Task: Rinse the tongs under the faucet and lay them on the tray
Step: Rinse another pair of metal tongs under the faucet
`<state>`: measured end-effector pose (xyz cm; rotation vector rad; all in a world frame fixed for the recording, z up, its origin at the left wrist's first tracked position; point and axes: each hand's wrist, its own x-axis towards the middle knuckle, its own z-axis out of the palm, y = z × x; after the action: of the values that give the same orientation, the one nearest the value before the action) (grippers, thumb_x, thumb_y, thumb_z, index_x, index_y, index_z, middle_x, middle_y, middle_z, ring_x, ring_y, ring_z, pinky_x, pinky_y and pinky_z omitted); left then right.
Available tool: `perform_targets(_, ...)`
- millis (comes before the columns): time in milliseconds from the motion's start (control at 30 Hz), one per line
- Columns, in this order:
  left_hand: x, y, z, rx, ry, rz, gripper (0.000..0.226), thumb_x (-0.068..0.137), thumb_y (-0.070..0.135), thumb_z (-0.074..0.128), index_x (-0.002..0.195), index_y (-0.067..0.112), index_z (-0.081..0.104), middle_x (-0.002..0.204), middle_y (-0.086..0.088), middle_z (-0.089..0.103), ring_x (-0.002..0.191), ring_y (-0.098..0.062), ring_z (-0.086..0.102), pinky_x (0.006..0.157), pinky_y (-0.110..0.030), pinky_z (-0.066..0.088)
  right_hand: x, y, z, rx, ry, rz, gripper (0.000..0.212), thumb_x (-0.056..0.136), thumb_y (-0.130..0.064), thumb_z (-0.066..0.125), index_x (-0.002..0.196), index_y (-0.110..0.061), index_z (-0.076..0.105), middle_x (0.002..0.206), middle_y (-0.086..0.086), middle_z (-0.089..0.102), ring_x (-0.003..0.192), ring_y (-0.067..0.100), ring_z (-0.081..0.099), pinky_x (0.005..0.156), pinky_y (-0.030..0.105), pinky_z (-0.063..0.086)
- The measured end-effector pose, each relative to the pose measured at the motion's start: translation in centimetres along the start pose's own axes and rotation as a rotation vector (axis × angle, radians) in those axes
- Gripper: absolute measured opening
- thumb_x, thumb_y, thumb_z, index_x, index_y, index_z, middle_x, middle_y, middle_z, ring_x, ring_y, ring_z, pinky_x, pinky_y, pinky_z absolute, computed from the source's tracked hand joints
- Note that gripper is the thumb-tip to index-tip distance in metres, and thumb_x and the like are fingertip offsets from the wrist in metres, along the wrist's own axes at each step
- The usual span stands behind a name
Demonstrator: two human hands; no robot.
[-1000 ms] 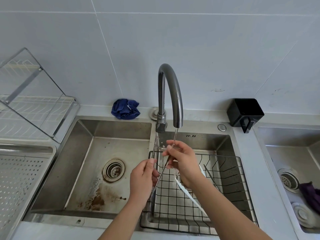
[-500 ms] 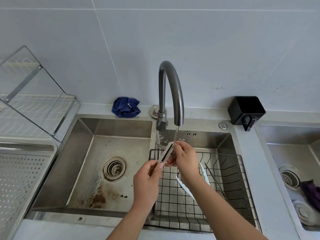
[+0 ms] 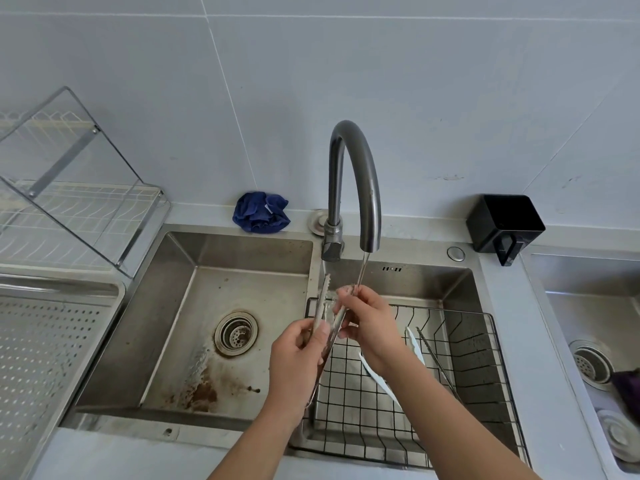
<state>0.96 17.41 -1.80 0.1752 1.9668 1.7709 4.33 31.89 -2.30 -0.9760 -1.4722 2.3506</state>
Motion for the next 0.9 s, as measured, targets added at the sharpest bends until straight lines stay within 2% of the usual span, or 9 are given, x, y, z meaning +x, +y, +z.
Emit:
perform_targets(133, 1.6, 0.6, 0.9, -0.136, -0.001, -0.092, 0.017, 0.098, 0.024, 0.062, 0.09, 0.021, 0.077, 0.062, 0.002, 0.06, 0.059, -0.013, 0.056, 0.057, -0.024, 0.053, -0.7, -0.3, -0.3, 0.075, -0.141, -0.006, 0.019, 0.091, -0.029, 0.073, 0.081, -0.015, 0.064, 0.074, 0.004, 0.062, 0.066, 0.015, 0.059, 0.057, 0.029, 0.049)
perform_targets(233, 2.9, 1.2, 2.3, -0.242, -0.011, -0.175, 0.029, 0.103, 0.02, 0.053, 0.093, 0.022, 0.079, 0.088, -0.005, 0.078, 0.081, -0.02, 0.074, 0.07, -0.032, 0.06, -1.4, -0.9, -0.3, 0.008, -0.25, -0.026, 0.012, 0.093, -0.022, 0.069, 0.088, -0.011, 0.071, 0.085, 0.011, 0.067, 0.074, 0.02, 0.066, 0.062, 0.031, 0.054)
perform_targets(367, 4.5, 1.8, 4.4, -0.298, -0.084, -0.252, 0.025, 0.103, 0.021, 0.053, 0.103, 0.013, 0.077, 0.103, -0.015, 0.077, 0.094, -0.026, 0.073, 0.075, -0.038, 0.059, -1.5, -1.9, -1.4, -0.037, -0.147, -0.093, 0.013, 0.098, -0.002, 0.064, 0.089, -0.009, 0.071, 0.089, 0.02, 0.062, 0.078, 0.025, 0.062, 0.064, 0.031, 0.057)
perform_targets(467, 4.9, 1.9, 5.7, -0.307, -0.185, -0.29, 0.027, 0.101, 0.032, 0.056, 0.098, 0.021, 0.08, 0.087, -0.006, 0.077, 0.074, -0.017, 0.072, 0.056, -0.03, 0.054, -1.5, -2.7, -2.6, -0.104, -0.082, -0.144, 0.009, 0.098, -0.001, 0.063, 0.098, -0.003, 0.073, 0.087, 0.017, 0.071, 0.075, 0.026, 0.067, 0.066, 0.033, 0.061)
perform_targets(567, 4.7, 1.7, 6.4, -0.289, -0.248, -0.343, 0.03, 0.099, 0.04, 0.059, 0.092, 0.019, 0.079, 0.067, -0.001, 0.068, 0.049, -0.012, 0.055, 0.042, -0.027, 0.041, -1.8, -3.2, -3.5, -0.204, -0.012, -0.206, 0.014, 0.1, -0.008, 0.063, 0.099, -0.008, 0.077, 0.087, 0.014, 0.078, 0.075, 0.025, 0.073, 0.066, 0.037, 0.063)
perform_targets(633, 4.6, 1.3, 6.3, -0.277, -0.274, -0.382, 0.029, 0.102, 0.035, 0.056, 0.096, 0.018, 0.078, 0.064, -0.005, 0.066, 0.046, -0.014, 0.052, 0.04, -0.026, 0.038, -1.6, -3.2, -4.0, -0.28, 0.075, -0.249, 0.016, 0.1, -0.012, 0.063, 0.097, -0.013, 0.078, 0.084, 0.01, 0.078, 0.073, 0.019, 0.072, 0.061, 0.031, 0.06)
perform_targets(733, 4.1, 0.7, 5.6, -0.3, -0.305, -0.437, 0.029, 0.104, 0.021, 0.048, 0.103, 0.015, 0.077, 0.064, -0.01, 0.063, 0.048, -0.017, 0.053, 0.042, -0.025, 0.039, -0.6, -2.8, -4.1, -0.344, 0.198, -0.219, 0.015, 0.1, -0.015, 0.064, 0.113, -0.018, 0.071, 0.091, 0.008, 0.076, 0.071, 0.009, 0.07, 0.056, 0.025, 0.056)
perform_targets(833, 3.6, 0.6, 4.5, -0.301, -0.336, -0.455, 0.032, 0.104, 0.019, 0.045, 0.106, 0.013, 0.077, 0.064, -0.013, 0.063, 0.047, -0.02, 0.051, 0.041, -0.025, 0.036, 0.2, -2.3, -3.1, -0.393, 0.168, -0.172, 0.023, 0.1, -0.024, 0.064, 0.123, -0.022, 0.066, 0.101, 0.002, 0.075, 0.068, -0.001, 0.07, 0.053, 0.015, 0.051)
perform_targets(900, 3.4, 0.6, 3.6, -0.306, -0.376, -0.476, 0.032, 0.104, 0.023, 0.045, 0.11, 0.01, 0.074, 0.066, -0.015, 0.064, 0.047, -0.022, 0.051, 0.041, -0.025, 0.035, 0.7, -2.2, -2.2, -0.374, 0.133, -0.166, 0.017, 0.1, -0.024, 0.066, 0.115, -0.018, 0.071, 0.097, -0.001, 0.079, 0.071, 0.001, 0.072, 0.054, 0.013, 0.051)
